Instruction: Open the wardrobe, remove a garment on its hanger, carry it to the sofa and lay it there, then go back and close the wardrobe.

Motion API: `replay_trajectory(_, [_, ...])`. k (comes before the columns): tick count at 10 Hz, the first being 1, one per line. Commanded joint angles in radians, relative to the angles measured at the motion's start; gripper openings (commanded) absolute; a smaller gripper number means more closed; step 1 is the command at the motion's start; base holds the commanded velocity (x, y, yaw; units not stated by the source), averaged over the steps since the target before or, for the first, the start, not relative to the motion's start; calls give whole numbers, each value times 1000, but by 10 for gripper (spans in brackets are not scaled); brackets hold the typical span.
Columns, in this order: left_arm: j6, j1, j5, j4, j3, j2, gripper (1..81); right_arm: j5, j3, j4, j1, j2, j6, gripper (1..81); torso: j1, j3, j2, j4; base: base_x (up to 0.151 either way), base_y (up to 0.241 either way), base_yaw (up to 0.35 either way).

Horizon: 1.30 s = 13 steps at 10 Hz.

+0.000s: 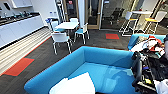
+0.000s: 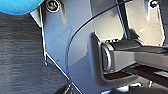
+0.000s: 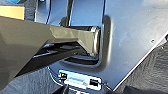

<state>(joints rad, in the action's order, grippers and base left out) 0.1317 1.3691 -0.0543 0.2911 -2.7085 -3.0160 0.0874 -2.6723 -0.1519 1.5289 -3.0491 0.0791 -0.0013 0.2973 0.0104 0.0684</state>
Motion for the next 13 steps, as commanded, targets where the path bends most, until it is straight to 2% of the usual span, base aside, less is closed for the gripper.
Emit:
replay_trajectory(1, [-6, -15, -70, 52, -2, 3, 811, -58, 14, -1, -11, -7, 1, 811, 1, 0, 0, 1, 0, 0, 0])
replay_trajectory(3, [-4, -15, -61, 60, -5, -9, 811, -58, 14, -1, -11, -7, 1, 811, 1, 0, 0, -2, 0, 0, 0])
replay_trajectory(4, [-6, -15, -58, 60, -4, -9, 811, -58, 14, -1, -9, -7, 1, 811, 1, -23, 0, -2, 0, 0, 0])
replay_trajectory(5, [-6, -15, -58, 59, -1, -8, 811, -58, 14, -3, -11, -7, 1, 811, 1, -69, 0, -2, 0, 0, 0])
replay_trajectory(8, [-7, -15, -52, 77, 3, -11, 811, -58, 14, -3, -12, -7, 1, 811, 1, -133, 0, -2, 0, 0, 0])
replay_trajectory(10, [-7, -15, -52, 77, 3, -11, 811, -58, 11, -3, -12, -9, 1, 811, 1, -113, 0, -2, 0, 0, 0])
replay_trajectory(13, [-7, -15, -45, 77, 4, -11, 811, -61, 3, -3, -9, -13, -1, 811, 1, -134, 2, -2, 0, 0, 0])
